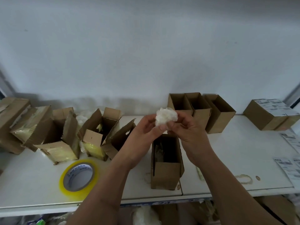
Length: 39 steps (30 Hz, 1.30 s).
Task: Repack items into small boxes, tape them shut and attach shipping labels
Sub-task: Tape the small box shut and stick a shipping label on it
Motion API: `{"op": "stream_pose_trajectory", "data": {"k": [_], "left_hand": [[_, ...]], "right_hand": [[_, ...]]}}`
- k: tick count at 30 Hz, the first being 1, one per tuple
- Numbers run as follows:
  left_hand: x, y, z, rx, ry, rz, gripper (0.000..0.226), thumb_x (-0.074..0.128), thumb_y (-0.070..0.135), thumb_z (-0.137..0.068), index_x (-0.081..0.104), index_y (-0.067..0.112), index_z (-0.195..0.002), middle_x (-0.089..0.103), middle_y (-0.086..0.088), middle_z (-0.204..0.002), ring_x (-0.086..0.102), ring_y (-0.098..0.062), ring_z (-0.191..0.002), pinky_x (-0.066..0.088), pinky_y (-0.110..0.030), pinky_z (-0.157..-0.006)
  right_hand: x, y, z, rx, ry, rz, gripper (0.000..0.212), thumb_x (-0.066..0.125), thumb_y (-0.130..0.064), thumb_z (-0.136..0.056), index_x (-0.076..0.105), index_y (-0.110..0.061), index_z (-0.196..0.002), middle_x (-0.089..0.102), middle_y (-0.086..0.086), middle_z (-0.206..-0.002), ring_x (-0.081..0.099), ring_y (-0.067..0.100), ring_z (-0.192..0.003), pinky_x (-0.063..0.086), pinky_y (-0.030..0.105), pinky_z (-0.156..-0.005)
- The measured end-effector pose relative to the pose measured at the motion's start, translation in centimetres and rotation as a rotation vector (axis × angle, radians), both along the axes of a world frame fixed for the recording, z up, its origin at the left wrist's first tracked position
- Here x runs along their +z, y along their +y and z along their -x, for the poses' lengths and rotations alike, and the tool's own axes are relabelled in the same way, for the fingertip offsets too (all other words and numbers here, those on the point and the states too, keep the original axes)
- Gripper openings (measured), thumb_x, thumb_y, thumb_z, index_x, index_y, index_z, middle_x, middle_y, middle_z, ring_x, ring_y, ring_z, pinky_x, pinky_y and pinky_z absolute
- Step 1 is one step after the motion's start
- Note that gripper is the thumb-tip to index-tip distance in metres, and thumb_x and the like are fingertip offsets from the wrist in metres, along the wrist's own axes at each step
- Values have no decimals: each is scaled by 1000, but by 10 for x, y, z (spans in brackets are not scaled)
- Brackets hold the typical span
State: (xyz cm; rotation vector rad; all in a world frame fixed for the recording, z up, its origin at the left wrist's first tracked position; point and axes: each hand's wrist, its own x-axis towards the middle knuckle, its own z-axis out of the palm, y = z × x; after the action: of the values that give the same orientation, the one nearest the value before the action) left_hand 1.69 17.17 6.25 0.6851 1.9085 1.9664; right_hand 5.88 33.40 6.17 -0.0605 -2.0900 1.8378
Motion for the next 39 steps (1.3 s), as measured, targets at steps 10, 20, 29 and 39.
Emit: {"op": "stream_pose_trajectory", "data": {"k": [10, 20, 29, 39], "left_hand": [[5, 14, 13, 196, -204, -526, 29, 62, 19, -88, 55, 17, -116, 66, -9, -118, 66, -33, -107, 57, -39, -86], [-6, 15, 5, 468, 149, 261, 22, 69, 22, -90, 60, 35, -106, 68, 7, -101, 62, 0, -78, 41, -2, -59], [-9, 17, 3, 248, -120, 257, 22, 69, 25, -89, 70, 16, -110, 73, 7, -93, 69, -3, -83, 53, -14, -67], [-8, 13, 10, 144, -505, -135, 17, 61, 4, -92, 69, 0, -106, 74, -15, -99, 71, -26, -98, 58, -32, -86]], "right_hand": [[-18, 0, 2, 55, -256, -204, 33, 59, -34, -96, 54, -37, -128, 59, -12, -123, 58, 7, -111, 51, 28, -92], [-4, 8, 0, -26, -161, 84, 13, 61, -17, -95, 65, -28, -101, 65, 2, -98, 65, 5, -77, 55, 18, -65], [-4, 7, 1, -17, -158, 117, 27, 61, -11, -94, 66, -33, -108, 66, -16, -108, 65, 0, -99, 54, 15, -75], [-17, 13, -3, 24, -156, -653, 51, 64, -40, -91, 49, -26, -137, 43, -20, -123, 45, -2, -109, 43, 16, -95]]}}
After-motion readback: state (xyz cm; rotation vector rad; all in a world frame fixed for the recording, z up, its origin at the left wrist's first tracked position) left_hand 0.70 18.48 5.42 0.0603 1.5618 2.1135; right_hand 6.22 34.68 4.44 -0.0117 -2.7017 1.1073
